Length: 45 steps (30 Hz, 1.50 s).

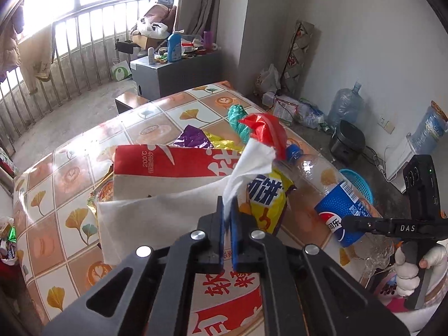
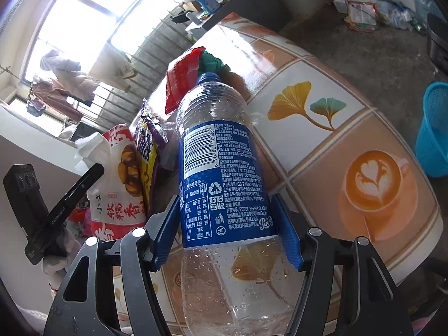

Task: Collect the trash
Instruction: 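Grasp the white tissue sheet with the left gripper while the right gripper holds the bottle, then carry both items to the blue wastebasket and open both grippers over it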

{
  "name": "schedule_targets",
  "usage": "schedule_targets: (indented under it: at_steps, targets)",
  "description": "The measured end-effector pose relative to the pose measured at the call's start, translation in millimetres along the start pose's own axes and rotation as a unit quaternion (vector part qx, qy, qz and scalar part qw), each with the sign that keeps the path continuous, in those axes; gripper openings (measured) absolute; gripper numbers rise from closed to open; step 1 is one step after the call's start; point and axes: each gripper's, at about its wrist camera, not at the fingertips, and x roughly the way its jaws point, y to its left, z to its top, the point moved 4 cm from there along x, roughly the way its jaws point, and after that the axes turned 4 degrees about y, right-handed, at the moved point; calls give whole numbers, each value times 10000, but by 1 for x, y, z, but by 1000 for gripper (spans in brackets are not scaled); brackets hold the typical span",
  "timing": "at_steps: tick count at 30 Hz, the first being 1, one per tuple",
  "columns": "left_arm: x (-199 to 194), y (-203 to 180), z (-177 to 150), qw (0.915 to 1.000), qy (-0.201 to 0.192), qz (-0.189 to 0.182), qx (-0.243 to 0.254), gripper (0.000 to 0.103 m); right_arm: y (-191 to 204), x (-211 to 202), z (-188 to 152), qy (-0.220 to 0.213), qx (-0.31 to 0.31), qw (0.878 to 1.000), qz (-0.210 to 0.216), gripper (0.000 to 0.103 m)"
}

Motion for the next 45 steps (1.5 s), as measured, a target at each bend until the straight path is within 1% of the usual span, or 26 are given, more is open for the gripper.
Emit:
schedule_targets:
  at_steps: [9,13,18,20,24,29,34,36,37,39,41,45]
  targets:
    - [-57,-19,19,9973,-669,-171,243,3,-12,-21,-3,-258,246,9992,184,57]
    - [-74,-33,31,9945,-882,-414,384,3,-18,-34,-4,-455,385,9977,316,56]
    - [-81,-62,51,9905,-942,-799,608,3,-28,-54,-5,-767,550,9940,544,56]
    - [-80,-76,57,9890,-935,-894,717,3,-32,-60,-6,-864,608,9926,601,56]
    - [-71,-108,73,9848,-872,-1236,849,3,-44,-76,-4,-1096,718,9893,648,56]
    - [-44,-154,90,9776,-577,-1784,954,3,-63,-103,0,-1497,922,9826,598,56]
    - [-2,-210,108,9687,-133,-2220,1102,3,-95,-129,5,-1909,1292,9722,422,56]
    - [18,-236,115,9635,54,-2383,1216,3,-113,-137,6,-2060,1521,9661,322,56]
    - [30,-249,118,9611,188,-2457,1250,3,-122,-141,7,-2130,1652,9626,266,56]
    - [50,-286,123,9535,479,-2665,1321,3,-143,-148,7,-2272,1930,9544,148,56]
    - [71,-322,125,9501,713,-2669,1452,3,-166,-151,5,-2388,2242,9448,3,56]
    - [122,-391,122,9342,1418,-2914,1493,3,-219,-153,6,-2494,2953,9222,-163,57]
